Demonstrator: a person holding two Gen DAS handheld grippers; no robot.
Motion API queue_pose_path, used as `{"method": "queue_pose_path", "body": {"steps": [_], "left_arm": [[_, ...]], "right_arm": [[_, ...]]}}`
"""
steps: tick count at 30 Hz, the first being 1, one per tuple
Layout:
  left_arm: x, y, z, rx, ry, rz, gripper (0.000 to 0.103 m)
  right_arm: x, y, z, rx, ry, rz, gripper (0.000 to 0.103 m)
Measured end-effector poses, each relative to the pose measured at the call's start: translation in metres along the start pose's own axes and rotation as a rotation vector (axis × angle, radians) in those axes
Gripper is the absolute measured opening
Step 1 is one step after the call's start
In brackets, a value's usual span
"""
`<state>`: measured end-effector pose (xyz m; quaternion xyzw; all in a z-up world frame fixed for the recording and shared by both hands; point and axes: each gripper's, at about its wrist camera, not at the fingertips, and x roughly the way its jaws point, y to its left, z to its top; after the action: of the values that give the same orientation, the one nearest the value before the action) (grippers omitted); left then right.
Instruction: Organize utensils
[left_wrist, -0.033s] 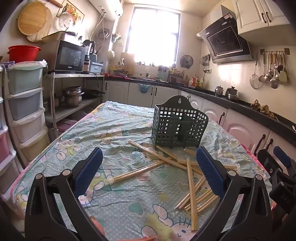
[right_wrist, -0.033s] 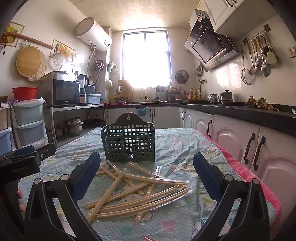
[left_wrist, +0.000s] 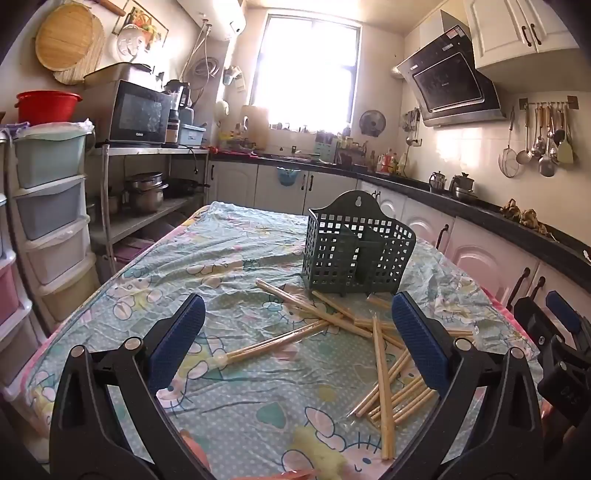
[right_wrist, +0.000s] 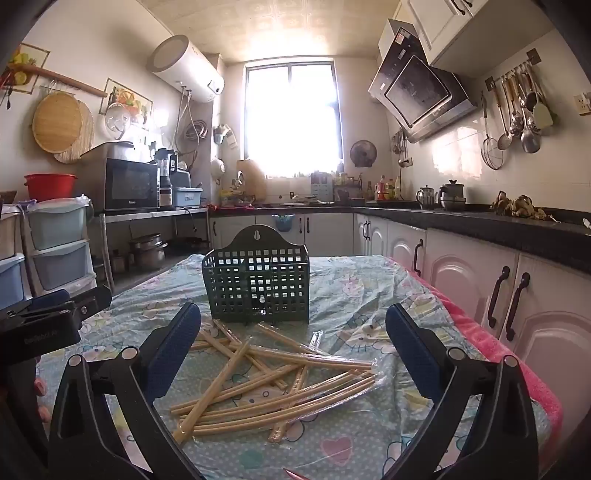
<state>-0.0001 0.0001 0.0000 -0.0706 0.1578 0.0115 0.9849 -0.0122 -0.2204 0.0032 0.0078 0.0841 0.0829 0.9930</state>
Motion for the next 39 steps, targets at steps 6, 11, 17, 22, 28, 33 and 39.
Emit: {"method": "queue_pose_path", "body": {"steps": [6,11,17,22,28,33,39], "left_arm": [[-0.0003,-0.0008,-0.0003,0.010,-0.008,0.002,0.093],[-0.0036,-0.0007,0.0037,0.013,-0.012,0.003,0.093],[-0.0057,-0.0070,0.0049,0.023,-0.025,-0.003,0.093],[-0.0069,-0.0055,0.0033,0.027,-0.032,-0.005,0.093],[-0.0070,-0.0055,0.0035,0.027,-0.032,-0.005,0.093],[-0.0072,-0.0056,0.0038,0.026,-0.032,-0.003,0.093],[-0.0073,-0.0053,0.0037,0.027,-0.033,-0.004,0.093]], "right_arm": [[-0.0021,0.0024,-0.0004,-0.013,-0.022,-0.005,0.097],[-0.0031,0.0046,0.0006,-0.011,-0.020,-0.003,0.097],[-0.0032,0.0035,0.0001,-0.013,-0.023,-0.001,0.097],[-0.0035,0.0056,-0.0002,-0.011,-0.023,-0.002,0.097],[-0.0044,0.0067,-0.0006,-0.010,-0.024,0.000,0.097],[-0.0035,0.0036,-0.0007,-0.008,-0.023,0.001,0.097],[-0.0038,0.0045,-0.0006,-0.007,-0.022,0.002,0.097]]}}
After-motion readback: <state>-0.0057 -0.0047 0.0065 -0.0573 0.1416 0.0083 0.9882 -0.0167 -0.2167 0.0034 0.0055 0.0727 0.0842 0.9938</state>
